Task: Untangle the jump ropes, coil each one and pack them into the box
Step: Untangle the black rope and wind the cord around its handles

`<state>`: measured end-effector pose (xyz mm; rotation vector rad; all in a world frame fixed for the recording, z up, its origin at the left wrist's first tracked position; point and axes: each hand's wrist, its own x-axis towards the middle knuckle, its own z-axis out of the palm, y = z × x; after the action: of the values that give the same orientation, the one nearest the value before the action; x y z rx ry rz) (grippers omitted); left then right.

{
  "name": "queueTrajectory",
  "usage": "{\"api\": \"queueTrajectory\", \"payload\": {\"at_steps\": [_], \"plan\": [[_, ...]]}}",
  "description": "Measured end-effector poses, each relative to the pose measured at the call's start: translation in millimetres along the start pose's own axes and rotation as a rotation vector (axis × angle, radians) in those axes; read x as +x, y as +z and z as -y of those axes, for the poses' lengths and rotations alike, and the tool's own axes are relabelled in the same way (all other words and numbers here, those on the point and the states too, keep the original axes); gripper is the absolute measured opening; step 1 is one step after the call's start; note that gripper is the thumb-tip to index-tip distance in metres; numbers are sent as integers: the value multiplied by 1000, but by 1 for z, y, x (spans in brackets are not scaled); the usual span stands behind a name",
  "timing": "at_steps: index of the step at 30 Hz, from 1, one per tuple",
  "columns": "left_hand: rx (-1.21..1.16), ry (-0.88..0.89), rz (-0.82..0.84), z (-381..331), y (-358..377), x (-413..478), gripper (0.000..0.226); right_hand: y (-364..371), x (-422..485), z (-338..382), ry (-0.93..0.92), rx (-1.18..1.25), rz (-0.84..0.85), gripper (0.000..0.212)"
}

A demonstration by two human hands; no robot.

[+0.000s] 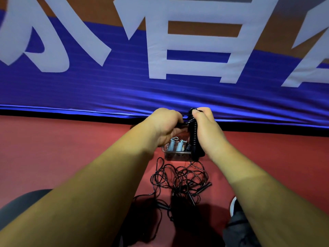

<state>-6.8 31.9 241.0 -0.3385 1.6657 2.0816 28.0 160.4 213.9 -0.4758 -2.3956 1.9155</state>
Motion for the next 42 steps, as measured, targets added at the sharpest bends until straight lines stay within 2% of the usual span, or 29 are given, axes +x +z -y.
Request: {"api": "queueTrajectory", "payload": {"at_steps": [4,8,10,13,19,24,31,37,40,42], "plan": [[336,123,15,7,-3,7,18,-3,1,-2,-2,-72,13,21],[463,254,-68,4,-5,3,35,-1,-1,-3,-10,-113,30,18],[501,305,-123,2,-6,2,22,-2,-1,-2,-6,-108,28,17],[525,332,-131,3,-8,4,8,-5,-1,-1,-6,-101,30,15],[436,261,-109,0,-11,3,15,2,-3,-1,13,-46,74,21],[545,273,-78,-9,-14,2,16,1,-4,1,1,-63,89,18],[630,283,-70,-14,-15,4,15,2,-2,-1,-21,-133,47,28],[584,290,-101,-12,-12,4,15,4,0,-2,25,-90,47,38],[596,298,-84,-14,-12,3,10,3,1,-3,36,-42,69,34],[629,305,-85,-15,-13,3,10,3,-1,-5,24,-15,74,25]]}}
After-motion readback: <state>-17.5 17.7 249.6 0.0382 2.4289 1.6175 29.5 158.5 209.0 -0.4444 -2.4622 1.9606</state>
